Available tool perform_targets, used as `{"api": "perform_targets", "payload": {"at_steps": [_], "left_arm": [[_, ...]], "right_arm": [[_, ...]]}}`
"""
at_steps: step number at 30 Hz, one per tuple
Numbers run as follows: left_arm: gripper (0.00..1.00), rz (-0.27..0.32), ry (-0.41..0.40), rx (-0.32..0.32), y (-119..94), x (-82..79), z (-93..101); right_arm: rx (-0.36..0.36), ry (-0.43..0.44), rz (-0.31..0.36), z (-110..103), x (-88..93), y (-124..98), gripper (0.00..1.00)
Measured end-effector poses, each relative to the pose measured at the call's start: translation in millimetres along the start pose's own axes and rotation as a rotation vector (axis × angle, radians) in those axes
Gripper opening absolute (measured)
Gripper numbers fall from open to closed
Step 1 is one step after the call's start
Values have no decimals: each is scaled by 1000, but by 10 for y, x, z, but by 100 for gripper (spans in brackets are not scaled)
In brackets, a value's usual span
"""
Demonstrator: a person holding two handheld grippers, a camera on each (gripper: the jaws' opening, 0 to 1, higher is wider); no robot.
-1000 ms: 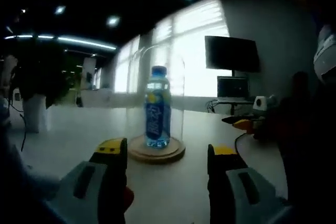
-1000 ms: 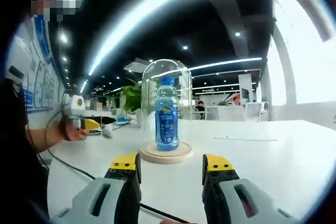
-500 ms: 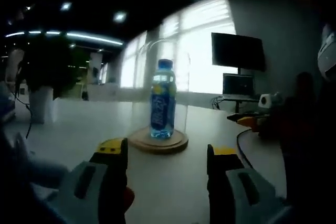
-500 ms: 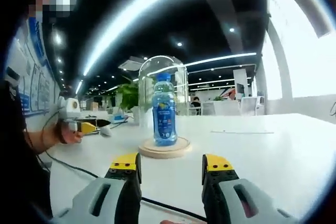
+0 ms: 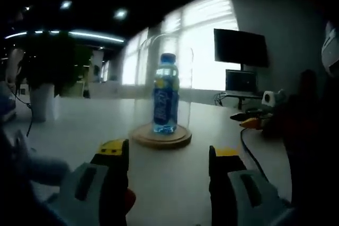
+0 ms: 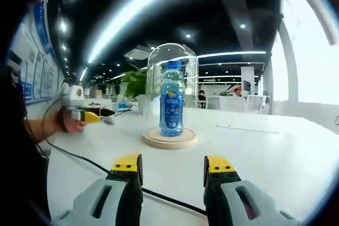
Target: Open the cover put in the Mizone put the cover back on
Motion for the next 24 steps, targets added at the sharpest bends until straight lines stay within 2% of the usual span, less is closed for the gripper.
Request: {"api": "perform_targets", "payload": {"at_steps": [24], "left_arm": [[49,-39,23,8,28,59,28]], "right_arm": [[12,5,6,13,13,-11,37]]}}
Point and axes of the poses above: the point that each gripper's makers call its tool centre point, and the gripper's own axes: y roughly forward along the fingers, z roughly to its right, x roughly out of its underside, the point moved 10 cm from there along -y, roughly backward along the fingers, and after that the axes turned 9 degrees about -z, right-handed, at the moved point
